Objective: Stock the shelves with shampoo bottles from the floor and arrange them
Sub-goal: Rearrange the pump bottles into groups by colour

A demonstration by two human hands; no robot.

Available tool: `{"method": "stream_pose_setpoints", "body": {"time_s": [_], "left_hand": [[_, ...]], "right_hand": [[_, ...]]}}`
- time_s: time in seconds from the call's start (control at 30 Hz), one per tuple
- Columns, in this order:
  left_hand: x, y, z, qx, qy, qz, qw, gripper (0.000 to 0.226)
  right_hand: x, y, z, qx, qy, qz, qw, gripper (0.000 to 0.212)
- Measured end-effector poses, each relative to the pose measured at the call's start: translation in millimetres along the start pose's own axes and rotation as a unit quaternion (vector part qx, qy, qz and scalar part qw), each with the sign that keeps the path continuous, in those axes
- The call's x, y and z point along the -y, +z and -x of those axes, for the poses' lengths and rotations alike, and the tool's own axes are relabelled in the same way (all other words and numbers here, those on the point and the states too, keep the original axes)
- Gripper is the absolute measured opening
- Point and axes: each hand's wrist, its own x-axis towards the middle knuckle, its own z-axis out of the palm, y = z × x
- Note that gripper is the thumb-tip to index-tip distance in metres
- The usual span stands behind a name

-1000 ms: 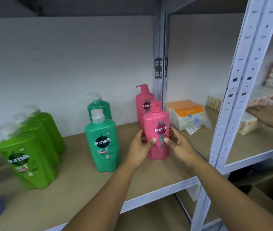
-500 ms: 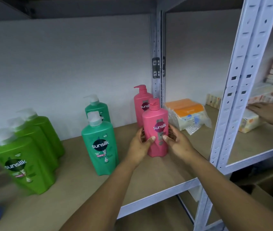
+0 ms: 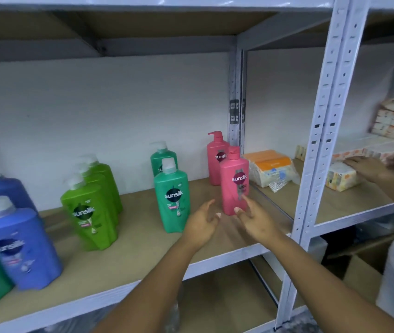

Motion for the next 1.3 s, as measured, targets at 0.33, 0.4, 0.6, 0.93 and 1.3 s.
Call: {"method": "stream_pose_setpoints", "body": {"time_s": [0.33,0.4,0.6,0.93,1.3], "left_hand": [[39,-73,129,0.005,-0.007,-0.193,0.981,0.053],[49,-89,156,-0.003,-0.018,-0.227,0.974,0.054],[73,-139,231,-0.011,-0.059,-0.284,0.957,0.053],[104,-237,294,-0.093,-0.129,-0.3,0.941,0.052],[152,-325,280,-0.246,-0.144,-0.125,0.95,0.05]], "right_hand": [[67,48,106,0.011,-0.053,0.244,0.968,0.048],[82,62,123,0.035,-0.078,0.298,0.951,0.046],[131,111,169,0.061,-0.112,0.34,0.932,0.052],[214,179,182,0.118,-0.183,0.298,0.929,0.054],[285,251,128,0.12,-0.148,0.073,0.979,0.078]]}}
